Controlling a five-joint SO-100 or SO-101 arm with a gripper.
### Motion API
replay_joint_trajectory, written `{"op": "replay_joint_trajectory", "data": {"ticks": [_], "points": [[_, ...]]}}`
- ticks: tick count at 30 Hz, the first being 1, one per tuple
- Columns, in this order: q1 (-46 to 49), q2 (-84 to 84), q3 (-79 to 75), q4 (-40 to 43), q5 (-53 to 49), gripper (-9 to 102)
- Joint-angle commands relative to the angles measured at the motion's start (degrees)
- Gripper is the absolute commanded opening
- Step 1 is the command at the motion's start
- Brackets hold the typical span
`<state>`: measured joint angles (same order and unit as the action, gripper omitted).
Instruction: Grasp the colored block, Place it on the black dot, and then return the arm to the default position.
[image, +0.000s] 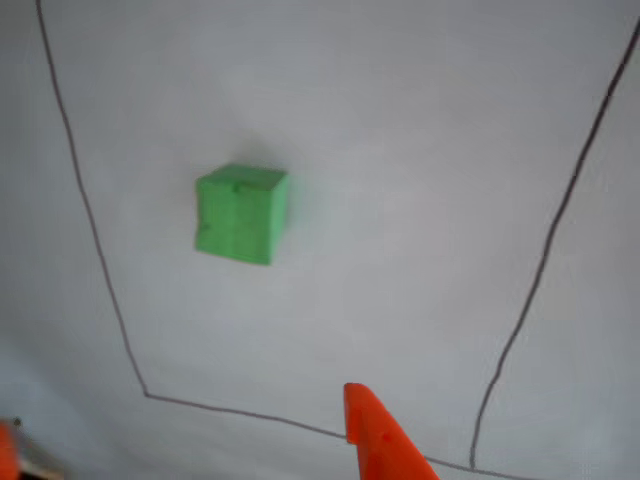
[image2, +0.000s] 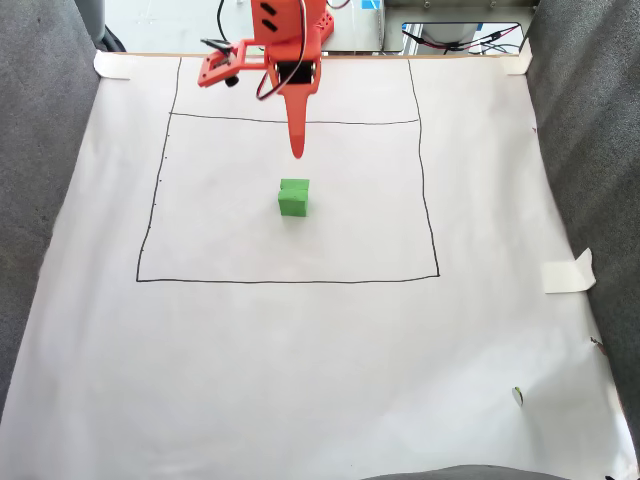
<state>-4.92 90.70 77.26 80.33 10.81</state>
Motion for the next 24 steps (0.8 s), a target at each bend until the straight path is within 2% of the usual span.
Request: {"op": "replay_joint_trajectory", "data": {"ticks": [1, 5, 10, 13, 24], "points": [[0.18, 10.20, 11.43, -3.43, -1.32, 37], [0.79, 19.78, 22.85, -7.56, -2.55, 30], [1.32, 31.46, 38.32, -12.66, -3.87, 17], [1.93, 38.76, 46.49, -13.62, -4.31, 1], [5.71, 60.56, 64.25, -8.79, -7.73, 0]]}}
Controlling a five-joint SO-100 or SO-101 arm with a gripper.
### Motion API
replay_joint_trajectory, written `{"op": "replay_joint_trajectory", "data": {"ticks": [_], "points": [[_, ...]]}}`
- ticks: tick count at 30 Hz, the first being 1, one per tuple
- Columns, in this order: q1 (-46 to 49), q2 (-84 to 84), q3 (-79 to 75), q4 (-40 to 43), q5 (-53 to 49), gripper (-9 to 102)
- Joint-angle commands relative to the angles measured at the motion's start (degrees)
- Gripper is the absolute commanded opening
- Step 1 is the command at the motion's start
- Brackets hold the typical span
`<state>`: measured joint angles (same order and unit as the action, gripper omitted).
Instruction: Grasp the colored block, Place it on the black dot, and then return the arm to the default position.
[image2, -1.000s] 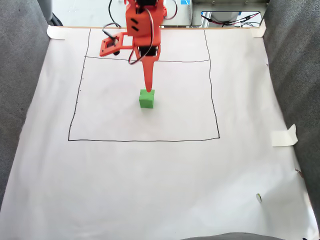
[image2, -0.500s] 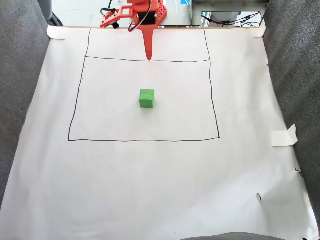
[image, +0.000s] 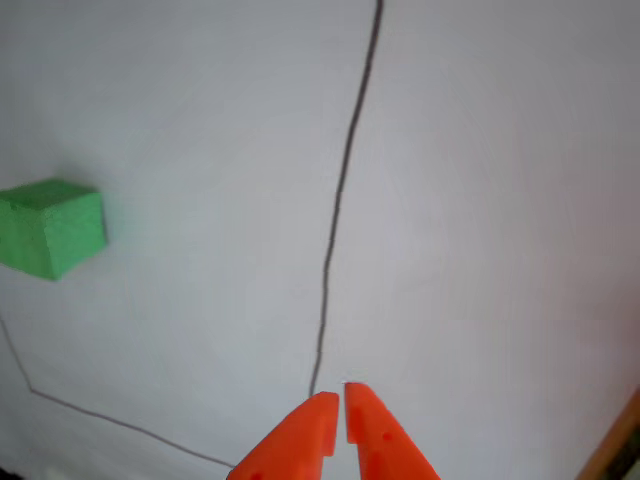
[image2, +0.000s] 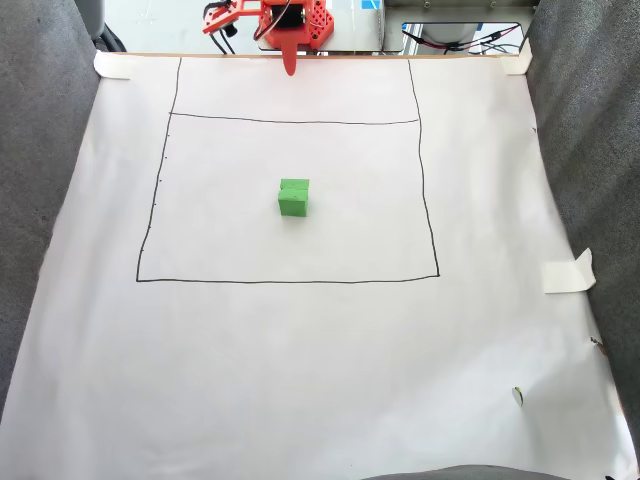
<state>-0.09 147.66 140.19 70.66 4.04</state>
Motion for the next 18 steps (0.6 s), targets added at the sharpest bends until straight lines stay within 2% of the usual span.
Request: {"op": "replay_joint_trajectory", "data": {"ticks": [1, 7, 18], "points": [[1.14, 5.54, 2.46, 1.32, -1.32, 0], [1.49, 15.47, 5.89, 6.42, -1.58, 0], [2.29, 39.02, 14.24, 8.35, -2.99, 0]]}}
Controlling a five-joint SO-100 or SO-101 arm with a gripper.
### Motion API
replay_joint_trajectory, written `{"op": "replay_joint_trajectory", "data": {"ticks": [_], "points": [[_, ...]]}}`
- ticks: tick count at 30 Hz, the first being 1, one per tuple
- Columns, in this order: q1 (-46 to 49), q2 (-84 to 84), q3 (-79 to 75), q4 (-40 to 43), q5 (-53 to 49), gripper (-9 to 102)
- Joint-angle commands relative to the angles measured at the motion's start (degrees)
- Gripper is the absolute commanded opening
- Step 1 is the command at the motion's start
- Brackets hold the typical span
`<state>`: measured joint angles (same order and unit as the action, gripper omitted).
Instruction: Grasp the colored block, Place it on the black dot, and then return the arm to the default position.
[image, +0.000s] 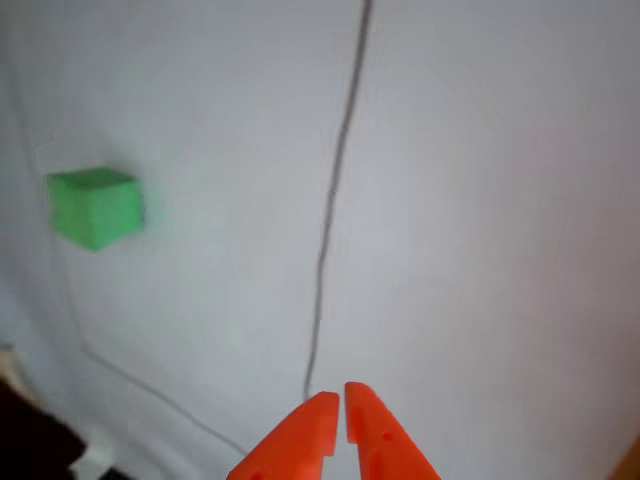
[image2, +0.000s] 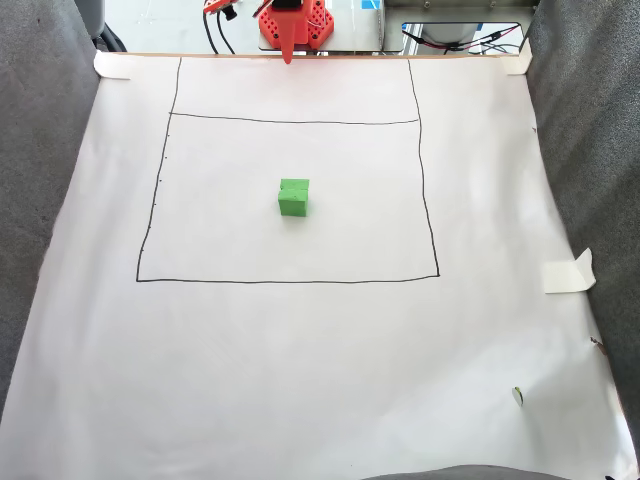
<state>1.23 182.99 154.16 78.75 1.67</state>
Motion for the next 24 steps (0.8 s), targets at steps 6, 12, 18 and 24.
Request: {"op": "replay_joint_trajectory", "data": {"ticks": [6, 12, 18, 24], "points": [[2.64, 4.31, 0.53, -1.85, -1.67, 0], [4.48, 4.31, 3.60, -8.09, -3.08, 0], [3.43, 4.31, 11.78, -18.19, -3.08, 0], [2.90, 4.31, 18.90, -28.56, -2.29, 0]]}}
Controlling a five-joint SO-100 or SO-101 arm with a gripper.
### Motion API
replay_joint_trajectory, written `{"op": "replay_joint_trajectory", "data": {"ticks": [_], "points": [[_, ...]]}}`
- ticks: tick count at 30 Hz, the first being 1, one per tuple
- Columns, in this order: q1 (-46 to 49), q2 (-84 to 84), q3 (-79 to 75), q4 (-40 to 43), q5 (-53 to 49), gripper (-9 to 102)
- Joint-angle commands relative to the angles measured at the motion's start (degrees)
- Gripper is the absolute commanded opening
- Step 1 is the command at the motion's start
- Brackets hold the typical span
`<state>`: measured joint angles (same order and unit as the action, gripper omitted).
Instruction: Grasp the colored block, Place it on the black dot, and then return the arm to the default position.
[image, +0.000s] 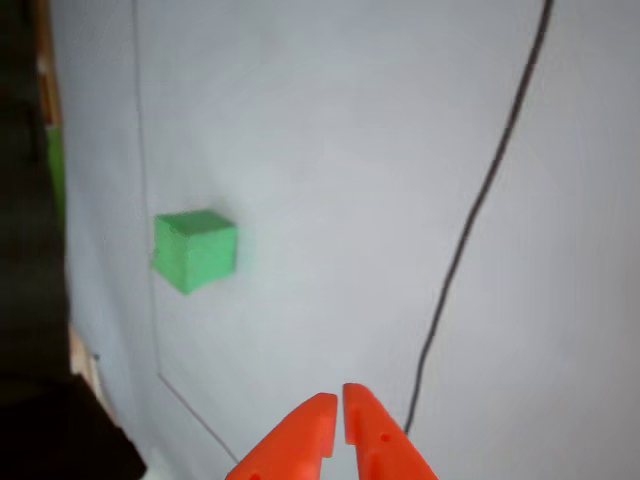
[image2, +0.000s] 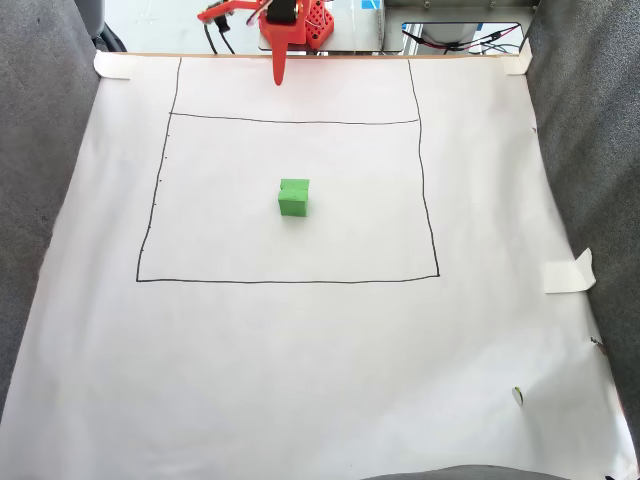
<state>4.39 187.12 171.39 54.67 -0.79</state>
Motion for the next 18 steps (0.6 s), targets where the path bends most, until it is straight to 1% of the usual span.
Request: {"op": "replay_joint_trajectory", "data": {"ticks": [1, 8, 13, 18], "points": [[-0.26, 0.18, 2.72, -5.89, -0.18, 0], [-2.29, 0.18, 2.81, -5.80, -0.18, 0], [-4.31, 0.18, 2.81, -3.52, -2.81, 0], [-4.39, 0.18, 2.81, -1.05, -2.37, 0]]}}
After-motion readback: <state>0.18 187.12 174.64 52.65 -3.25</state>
